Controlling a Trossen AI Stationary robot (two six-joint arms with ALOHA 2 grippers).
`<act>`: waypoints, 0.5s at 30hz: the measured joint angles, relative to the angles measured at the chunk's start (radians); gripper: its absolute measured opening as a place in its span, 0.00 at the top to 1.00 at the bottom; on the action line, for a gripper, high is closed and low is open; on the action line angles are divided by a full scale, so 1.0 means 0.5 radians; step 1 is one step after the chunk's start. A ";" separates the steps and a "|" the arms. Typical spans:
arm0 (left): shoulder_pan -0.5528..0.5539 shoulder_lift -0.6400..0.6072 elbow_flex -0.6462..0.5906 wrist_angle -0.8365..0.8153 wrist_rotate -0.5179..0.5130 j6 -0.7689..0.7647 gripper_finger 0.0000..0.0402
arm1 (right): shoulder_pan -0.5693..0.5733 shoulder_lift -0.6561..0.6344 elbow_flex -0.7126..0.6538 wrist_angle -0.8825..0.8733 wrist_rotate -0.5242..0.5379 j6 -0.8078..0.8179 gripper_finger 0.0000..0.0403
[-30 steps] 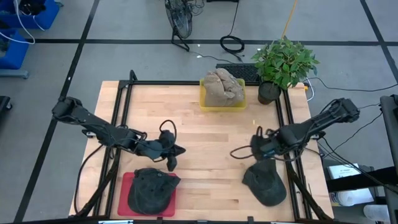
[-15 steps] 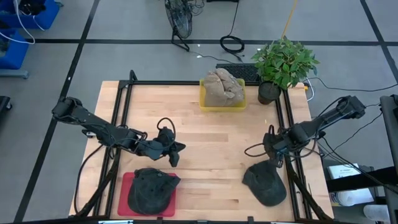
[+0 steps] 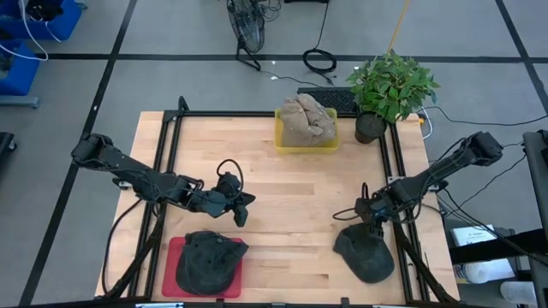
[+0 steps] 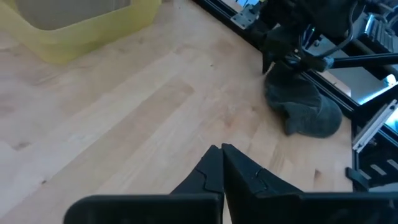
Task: Pick & Place hat
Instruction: Put the black cap into the red bin
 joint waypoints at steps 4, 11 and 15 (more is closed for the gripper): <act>0.012 0.000 0.000 -0.012 0.031 0.019 0.97 | 0.011 0.042 -0.051 0.135 -0.070 -0.031 0.43; 0.013 0.000 0.000 -0.030 0.074 0.068 0.98 | 0.039 0.053 -0.055 0.258 -0.088 -0.029 0.89; 0.011 0.000 0.000 -0.060 0.127 0.068 0.95 | 0.040 0.055 -0.065 0.449 -0.084 0.018 0.97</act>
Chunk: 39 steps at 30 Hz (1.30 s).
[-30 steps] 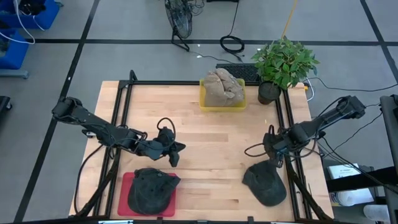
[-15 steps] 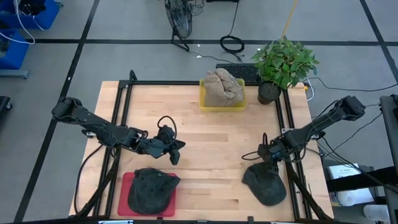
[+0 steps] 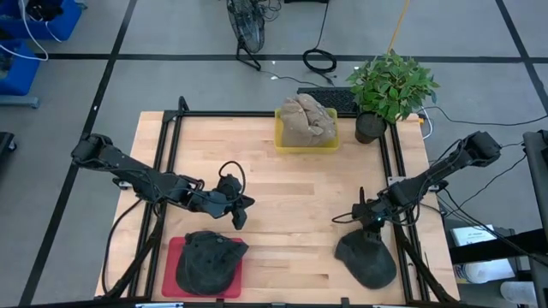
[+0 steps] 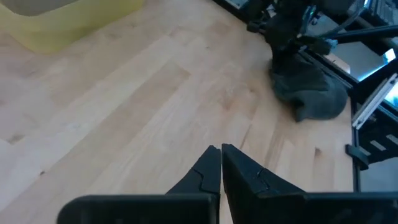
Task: Pick & Place hat
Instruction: Put the black cap into the red bin
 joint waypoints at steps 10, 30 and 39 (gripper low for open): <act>0.002 0.000 0.000 -0.012 0.061 0.015 0.96 | -0.004 -0.002 0.161 0.642 0.558 -0.036 0.99; 0.001 0.000 0.000 0.721 0.046 0.619 0.60 | -0.045 -0.003 0.549 1.193 1.574 -0.633 1.00; 0.050 0.013 0.000 0.823 0.039 1.046 0.40 | -0.114 -0.003 0.549 1.358 1.461 -0.688 1.00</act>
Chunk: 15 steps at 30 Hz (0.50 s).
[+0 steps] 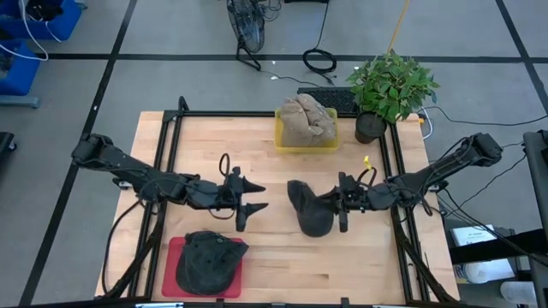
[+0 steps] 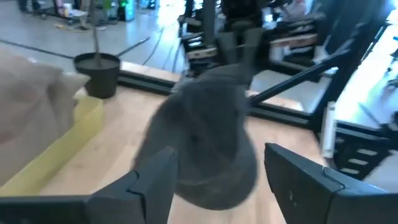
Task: Pick & Place hat
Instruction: Put the black cap into the red bin
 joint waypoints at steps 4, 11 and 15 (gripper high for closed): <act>0.076 0.007 -0.001 0.014 0.045 0.003 0.37 | -0.010 0.005 0.000 0.042 -0.075 -0.002 1.00; 0.226 0.053 0.001 0.080 0.221 -0.006 0.35 | -0.063 0.110 0.009 0.194 -0.258 -0.030 1.00; 0.278 0.121 -0.002 0.127 0.332 -0.010 0.35 | -0.083 0.194 0.120 0.161 -0.357 -0.134 1.00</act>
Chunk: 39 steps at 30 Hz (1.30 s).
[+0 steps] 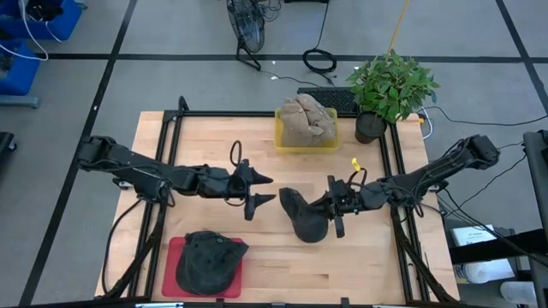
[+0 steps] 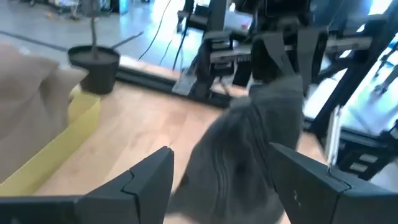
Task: Pick & Place hat
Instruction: Put the black cap into the red bin
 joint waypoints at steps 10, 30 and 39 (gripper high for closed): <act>-0.006 0.052 0.002 0.090 0.094 -0.008 0.36 | -0.057 0.059 0.151 -0.174 -0.062 -0.056 1.00; -0.459 0.083 0.763 -1.433 -0.426 -0.391 0.99 | 0.043 0.059 0.151 -0.303 -0.066 -0.028 1.00; -0.647 0.080 1.077 -2.260 -0.644 -1.305 0.99 | 0.116 0.073 0.189 -0.373 -0.117 -0.132 1.00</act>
